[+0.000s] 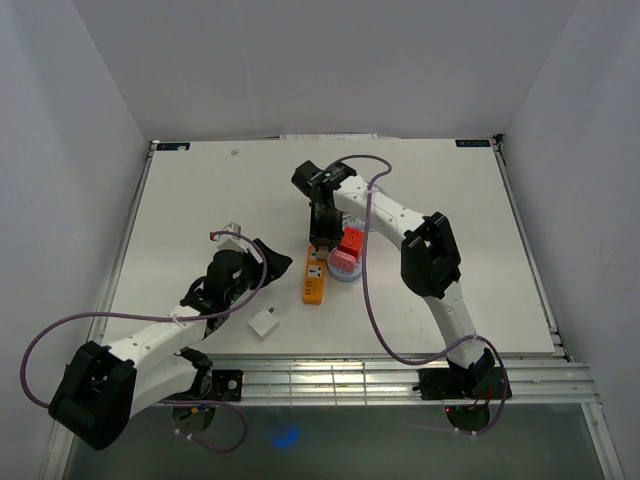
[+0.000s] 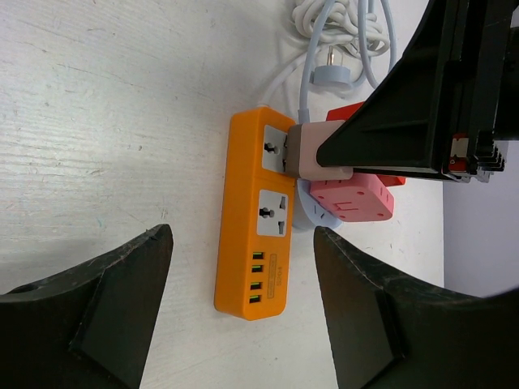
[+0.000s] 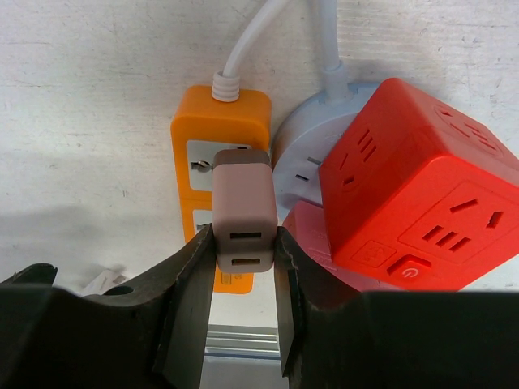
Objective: Insert the plug
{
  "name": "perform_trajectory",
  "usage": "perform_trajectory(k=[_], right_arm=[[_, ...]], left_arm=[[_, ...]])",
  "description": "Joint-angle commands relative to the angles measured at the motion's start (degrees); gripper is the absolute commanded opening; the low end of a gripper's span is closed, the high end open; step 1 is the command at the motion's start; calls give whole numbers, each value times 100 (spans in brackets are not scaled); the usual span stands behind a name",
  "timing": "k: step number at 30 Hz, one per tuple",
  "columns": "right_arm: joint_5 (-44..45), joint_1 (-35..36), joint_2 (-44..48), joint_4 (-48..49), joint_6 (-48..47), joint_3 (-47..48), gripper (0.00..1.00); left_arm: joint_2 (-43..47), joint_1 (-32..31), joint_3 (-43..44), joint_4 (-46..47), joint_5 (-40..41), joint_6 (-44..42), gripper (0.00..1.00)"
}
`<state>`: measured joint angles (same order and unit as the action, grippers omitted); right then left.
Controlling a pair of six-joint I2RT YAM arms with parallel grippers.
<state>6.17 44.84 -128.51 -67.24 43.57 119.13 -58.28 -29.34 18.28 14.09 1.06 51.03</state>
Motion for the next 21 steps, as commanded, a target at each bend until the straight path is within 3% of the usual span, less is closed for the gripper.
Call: perform_trajectory(k=[1,21], right_arm=[[595,60,-359,-404,55,128,8],[613,253,-684,97,134,-514,8]], left_arm=[[98,34,-9,50,0,-66,80],[-52,34,26,85,-53,-110,81]])
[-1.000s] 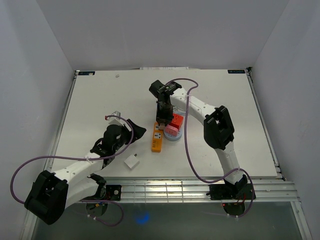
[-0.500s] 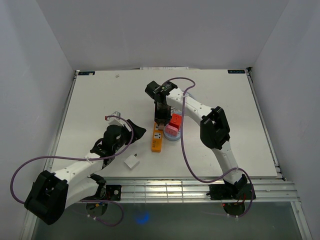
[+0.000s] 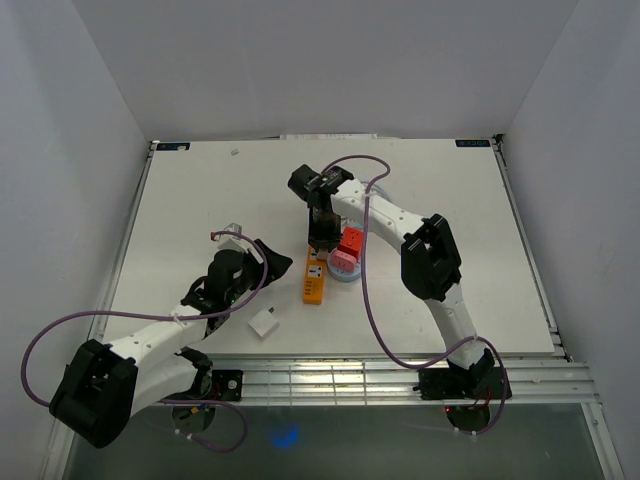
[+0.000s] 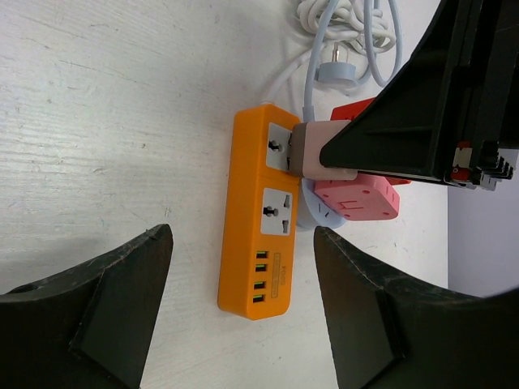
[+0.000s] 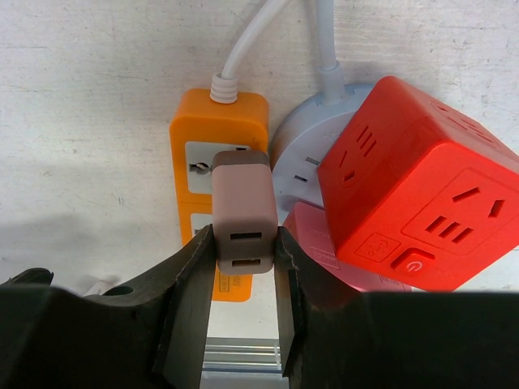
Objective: Insert the plug
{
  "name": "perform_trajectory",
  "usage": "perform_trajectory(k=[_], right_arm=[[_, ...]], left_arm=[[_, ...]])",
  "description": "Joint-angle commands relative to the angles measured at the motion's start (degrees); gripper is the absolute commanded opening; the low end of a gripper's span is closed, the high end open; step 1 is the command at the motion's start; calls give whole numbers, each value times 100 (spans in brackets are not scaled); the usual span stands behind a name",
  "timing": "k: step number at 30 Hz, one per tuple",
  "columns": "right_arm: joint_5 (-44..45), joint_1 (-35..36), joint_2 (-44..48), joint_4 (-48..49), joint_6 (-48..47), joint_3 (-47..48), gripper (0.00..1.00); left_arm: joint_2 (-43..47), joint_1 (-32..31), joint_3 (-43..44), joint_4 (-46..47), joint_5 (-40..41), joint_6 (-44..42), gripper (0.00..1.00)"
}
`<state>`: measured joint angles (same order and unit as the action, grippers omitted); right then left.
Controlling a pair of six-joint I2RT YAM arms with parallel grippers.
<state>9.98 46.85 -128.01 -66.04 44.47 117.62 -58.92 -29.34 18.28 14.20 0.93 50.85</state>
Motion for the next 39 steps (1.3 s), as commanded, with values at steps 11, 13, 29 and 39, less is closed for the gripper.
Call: perform_trajectory(k=[11,13,29,39], right_arm=[[39,70,-1340,-137,-105,191,8],[48,70,-1367,-172,-114,113,8],[197,210,-1437,84,97,-338,8],[347,237,-841,820,396,-1276,8]], left_arm=[[91,34,-9,75,-5,-137,80],[108,34,-18,66,-5,-146,80],[143,34,-27,57,-31,-154,81],[205,34,-18,13,4,-181,81]])
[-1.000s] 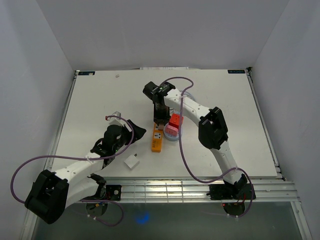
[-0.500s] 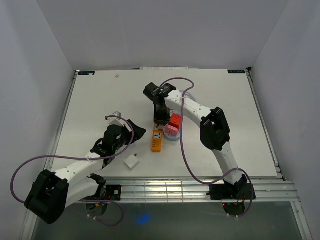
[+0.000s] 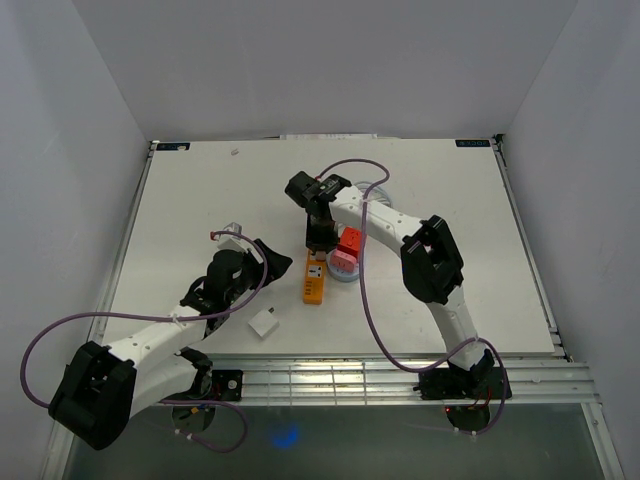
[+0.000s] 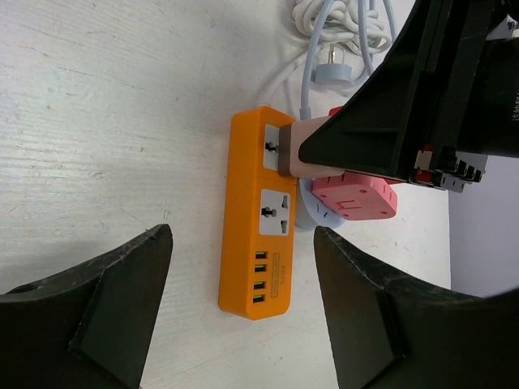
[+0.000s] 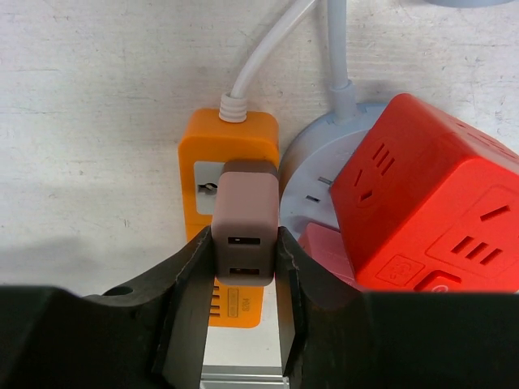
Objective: Insert the plug
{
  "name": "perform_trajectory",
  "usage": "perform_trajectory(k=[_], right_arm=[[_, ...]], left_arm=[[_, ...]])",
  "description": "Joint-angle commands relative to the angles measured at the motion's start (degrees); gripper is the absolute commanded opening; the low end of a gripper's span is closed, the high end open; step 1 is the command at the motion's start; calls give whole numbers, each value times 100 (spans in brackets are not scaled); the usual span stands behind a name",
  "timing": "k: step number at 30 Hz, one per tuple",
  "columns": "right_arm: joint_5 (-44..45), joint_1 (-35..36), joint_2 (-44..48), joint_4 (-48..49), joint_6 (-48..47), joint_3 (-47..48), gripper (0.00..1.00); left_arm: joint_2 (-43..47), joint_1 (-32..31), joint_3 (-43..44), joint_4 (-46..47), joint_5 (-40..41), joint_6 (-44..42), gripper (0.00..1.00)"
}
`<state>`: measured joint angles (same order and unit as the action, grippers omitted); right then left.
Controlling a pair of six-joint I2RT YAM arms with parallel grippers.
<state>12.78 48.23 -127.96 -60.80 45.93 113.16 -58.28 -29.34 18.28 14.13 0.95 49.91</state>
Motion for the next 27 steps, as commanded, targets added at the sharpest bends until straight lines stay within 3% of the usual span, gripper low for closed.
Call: perform_trajectory(k=[1,10,16,23,26,27], right_arm=[[93,99,-827,322,276,-883,8],[225,38,-775,6,57,-5,9],[146,-129,-10,629,-172,-145,26],[-143,-366,359,841,-409,100,38],[-223,-411,509,999,-497,171,60],[-240,-411,587,1034,-524,162,61]], left_arm=[[142,34,-26,11,2,-87,81],[159,34,70,-68,-7,-192,83],[256,34,245,-367,203,-333,84],[300,43,430,-604,397,-447,85],[300,43,457,-648,397,-482,85],[300,43,474,-666,397,-491,85]])
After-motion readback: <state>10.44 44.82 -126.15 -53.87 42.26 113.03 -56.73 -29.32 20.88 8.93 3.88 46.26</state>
